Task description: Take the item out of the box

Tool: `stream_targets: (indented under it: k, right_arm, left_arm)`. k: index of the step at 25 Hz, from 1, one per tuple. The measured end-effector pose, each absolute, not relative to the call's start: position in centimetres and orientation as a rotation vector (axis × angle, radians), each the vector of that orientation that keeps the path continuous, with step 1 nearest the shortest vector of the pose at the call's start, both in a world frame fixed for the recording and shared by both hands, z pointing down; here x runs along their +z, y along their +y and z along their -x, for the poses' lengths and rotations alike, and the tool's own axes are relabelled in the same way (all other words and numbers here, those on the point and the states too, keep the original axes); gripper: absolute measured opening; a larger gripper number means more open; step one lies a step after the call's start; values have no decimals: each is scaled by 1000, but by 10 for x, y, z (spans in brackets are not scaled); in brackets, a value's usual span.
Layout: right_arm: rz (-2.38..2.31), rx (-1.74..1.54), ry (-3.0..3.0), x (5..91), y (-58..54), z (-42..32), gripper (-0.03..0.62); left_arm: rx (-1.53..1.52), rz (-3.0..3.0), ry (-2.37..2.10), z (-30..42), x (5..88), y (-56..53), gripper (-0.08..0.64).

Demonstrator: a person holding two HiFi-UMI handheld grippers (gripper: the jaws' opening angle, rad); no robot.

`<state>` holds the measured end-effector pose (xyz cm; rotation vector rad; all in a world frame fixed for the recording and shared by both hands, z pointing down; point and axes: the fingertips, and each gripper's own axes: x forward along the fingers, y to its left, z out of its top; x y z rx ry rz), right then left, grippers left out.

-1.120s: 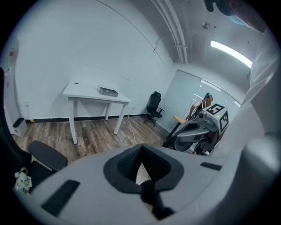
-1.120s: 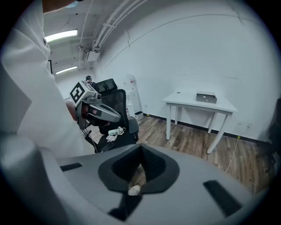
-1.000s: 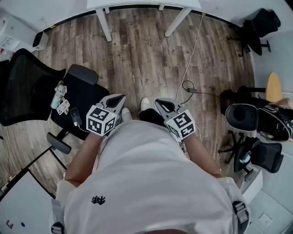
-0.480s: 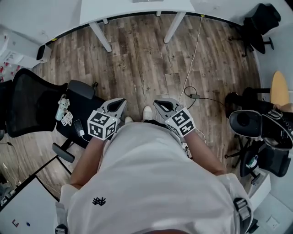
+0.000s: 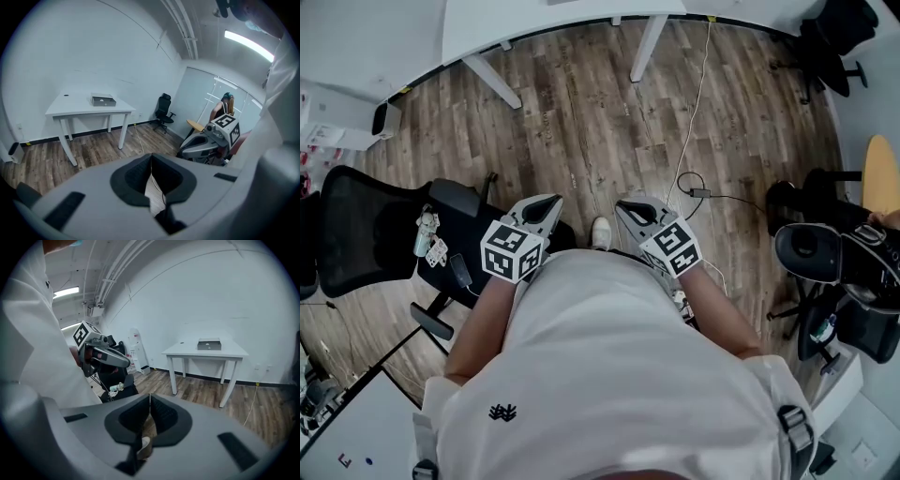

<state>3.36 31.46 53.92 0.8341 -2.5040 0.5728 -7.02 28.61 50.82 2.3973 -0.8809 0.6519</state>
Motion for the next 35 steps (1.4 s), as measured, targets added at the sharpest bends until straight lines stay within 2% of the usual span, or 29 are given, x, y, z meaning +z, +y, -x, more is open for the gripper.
stream_targets:
  k: [7,15,26,35]
  right_arm:
    - [-905,649,-2459,548,280,-51,9]
    - [-1003,666,-2385,541,187,-51,9]
    - [-1041,642,-2360,528,69,-1,9]
    - [-1034,627,-2353,528,12,-11,9]
  left_arm:
    - [654,-2410,-802,54,516,242,9]
    - [603,-2457,-718,47,517,133,9]
    - [586,-2523,-659,85,511,13,29]
    - [560,-2527,-752,86,506,-70,38]
